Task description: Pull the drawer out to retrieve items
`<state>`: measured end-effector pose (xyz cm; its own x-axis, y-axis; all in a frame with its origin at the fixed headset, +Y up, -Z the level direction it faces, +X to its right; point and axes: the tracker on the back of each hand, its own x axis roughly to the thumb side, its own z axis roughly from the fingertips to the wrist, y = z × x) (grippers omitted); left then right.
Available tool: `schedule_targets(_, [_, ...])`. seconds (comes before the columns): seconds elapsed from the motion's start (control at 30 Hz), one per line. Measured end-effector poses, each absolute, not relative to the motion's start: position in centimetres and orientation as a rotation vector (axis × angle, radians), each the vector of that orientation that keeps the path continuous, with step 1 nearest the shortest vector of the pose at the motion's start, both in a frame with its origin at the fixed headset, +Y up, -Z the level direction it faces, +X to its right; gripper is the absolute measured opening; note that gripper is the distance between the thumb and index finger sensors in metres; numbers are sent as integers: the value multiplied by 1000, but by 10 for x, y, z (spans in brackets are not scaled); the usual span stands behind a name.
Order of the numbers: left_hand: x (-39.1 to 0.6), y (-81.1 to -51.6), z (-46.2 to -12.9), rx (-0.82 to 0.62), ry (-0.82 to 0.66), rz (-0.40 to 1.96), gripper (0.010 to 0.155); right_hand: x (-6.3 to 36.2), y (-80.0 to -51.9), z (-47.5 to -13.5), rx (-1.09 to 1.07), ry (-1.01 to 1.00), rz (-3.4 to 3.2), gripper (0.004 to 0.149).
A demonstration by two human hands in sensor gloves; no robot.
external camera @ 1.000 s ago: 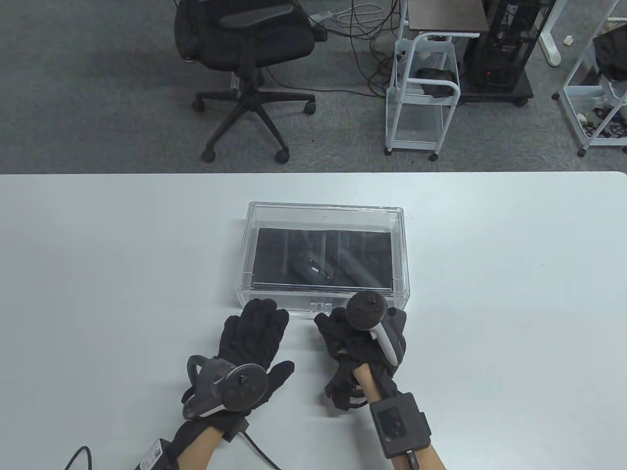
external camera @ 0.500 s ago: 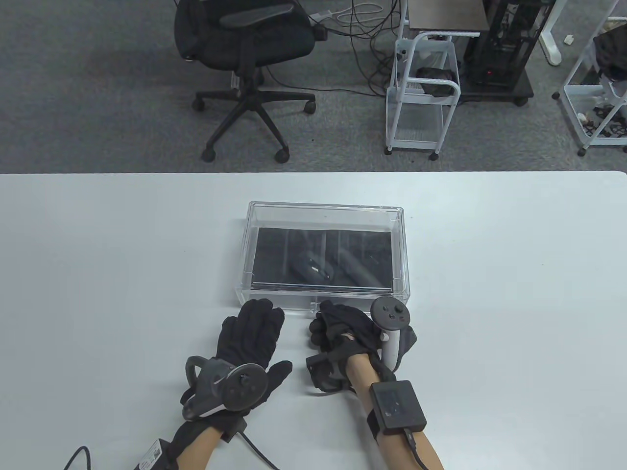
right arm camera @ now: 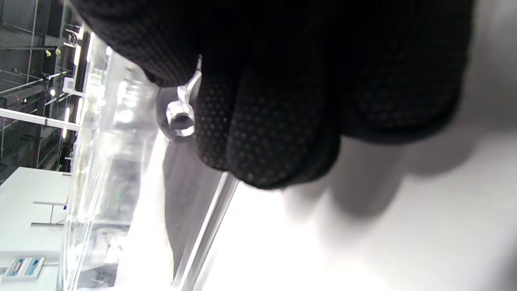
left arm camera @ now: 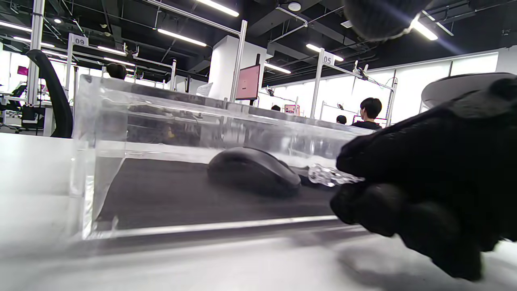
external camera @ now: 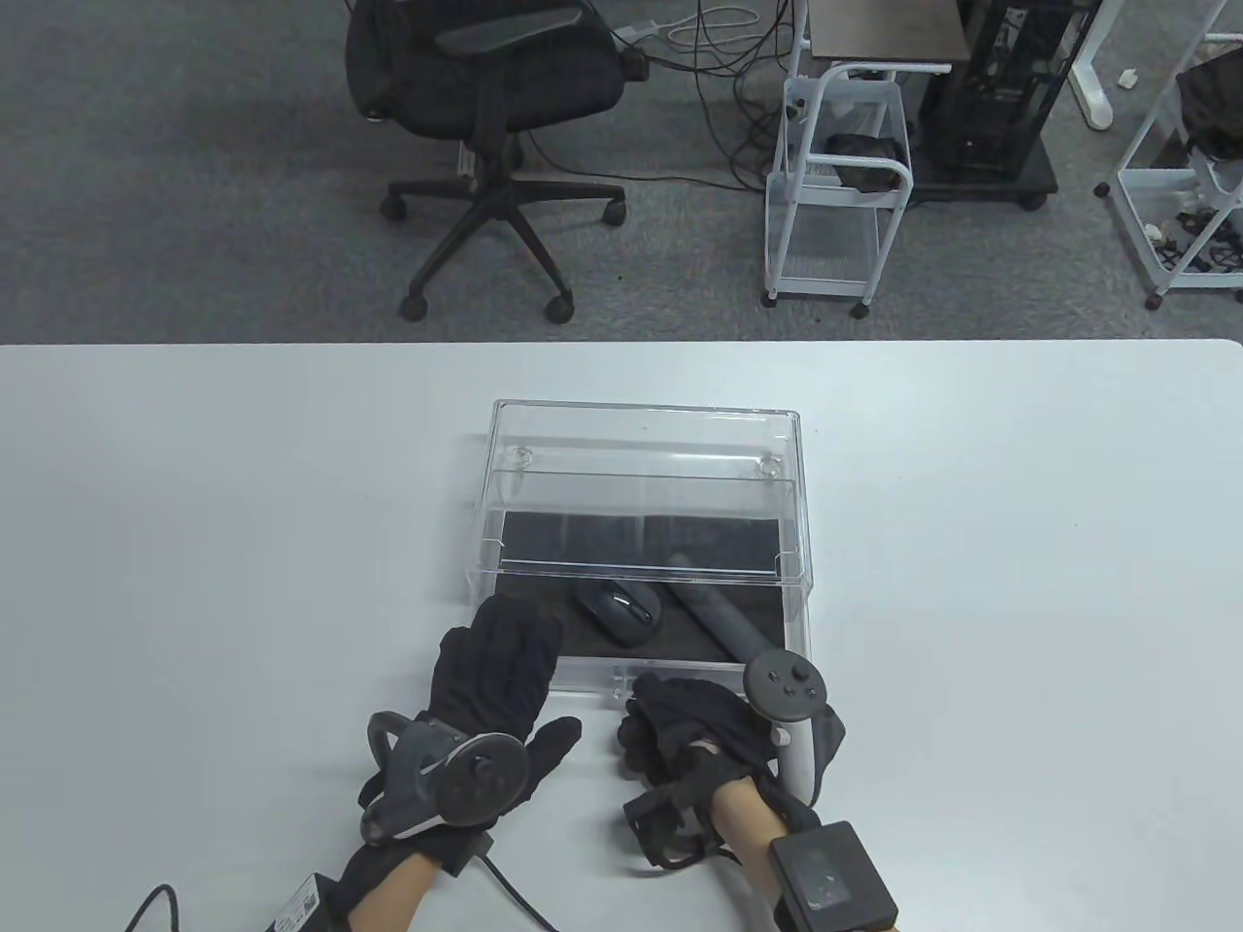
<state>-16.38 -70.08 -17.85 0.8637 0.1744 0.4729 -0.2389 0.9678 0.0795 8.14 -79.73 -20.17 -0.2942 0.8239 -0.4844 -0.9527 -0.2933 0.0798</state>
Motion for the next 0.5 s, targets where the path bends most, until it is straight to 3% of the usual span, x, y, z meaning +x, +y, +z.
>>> schedule_targets(0.5, [-161, -700, -175, 147, -503, 235, 93, 80, -794, -134, -352, 535, 1861, 52])
